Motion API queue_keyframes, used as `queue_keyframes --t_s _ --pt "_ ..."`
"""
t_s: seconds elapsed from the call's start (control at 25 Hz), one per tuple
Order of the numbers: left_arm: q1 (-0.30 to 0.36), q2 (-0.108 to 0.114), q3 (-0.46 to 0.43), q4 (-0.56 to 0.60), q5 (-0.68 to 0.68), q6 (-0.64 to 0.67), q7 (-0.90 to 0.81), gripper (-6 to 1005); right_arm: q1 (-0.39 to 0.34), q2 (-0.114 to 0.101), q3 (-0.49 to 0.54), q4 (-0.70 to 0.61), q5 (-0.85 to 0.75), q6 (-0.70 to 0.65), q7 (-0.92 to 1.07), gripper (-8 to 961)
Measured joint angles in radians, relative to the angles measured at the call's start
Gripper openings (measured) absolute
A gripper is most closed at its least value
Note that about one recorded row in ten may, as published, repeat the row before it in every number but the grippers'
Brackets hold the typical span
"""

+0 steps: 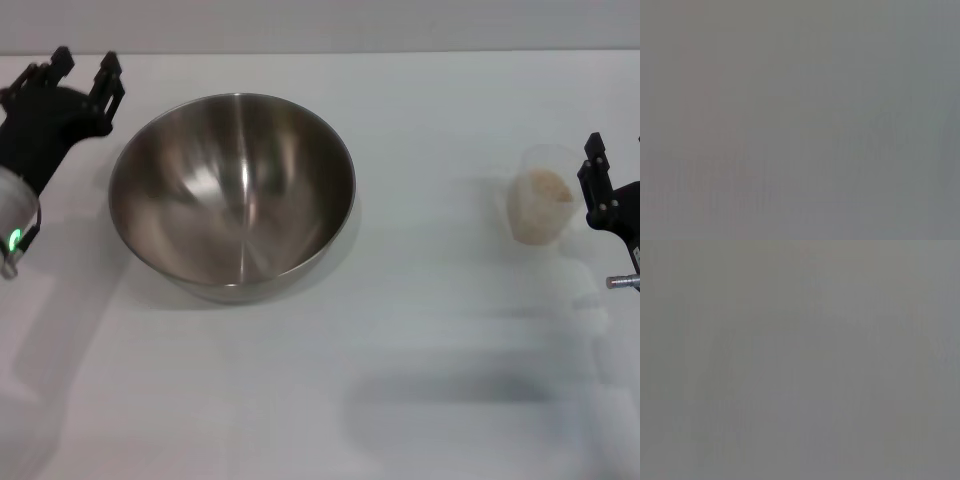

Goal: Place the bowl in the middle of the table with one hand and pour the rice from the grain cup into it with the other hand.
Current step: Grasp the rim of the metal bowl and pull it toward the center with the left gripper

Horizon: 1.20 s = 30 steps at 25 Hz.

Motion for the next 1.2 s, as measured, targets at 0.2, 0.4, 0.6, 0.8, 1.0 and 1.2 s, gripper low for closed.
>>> queue_keyframes --t_s 0.2,0.4,0.6,0.8,1.0,1.2 --pt "0.040 0.005 -0.074 -0.250 0.057 -0.303 0.000 516 0.002 0.000 0.000 -0.001 0.000 0.000 0.000 546" --pt "0.048 -0.006 -0.152 -0.464 0.057 -0.705 0.045 518 0.007 0.000 0.000 -0.007 0.000 0.000 0.000 546" --pt "0.032 -0.046 -0.230 -0.555 0.047 -0.975 0.061 520 0.010 0.001 0.000 -0.009 0.000 -0.001 0.000 546" --pt "-0.071 -0.097 -0.343 -0.656 0.017 -1.461 0.107 519 0.012 0.000 0.000 -0.009 0.000 -0.008 0.000 545" --pt "-0.110 -0.097 -0.358 -0.643 0.005 -1.544 0.113 512 0.013 0.001 -0.003 -0.009 -0.001 -0.009 -0.004 545" --pt "-0.129 -0.098 -0.364 -0.657 0.000 -1.608 0.114 513 0.012 0.001 -0.009 -0.009 -0.002 -0.016 -0.007 545"
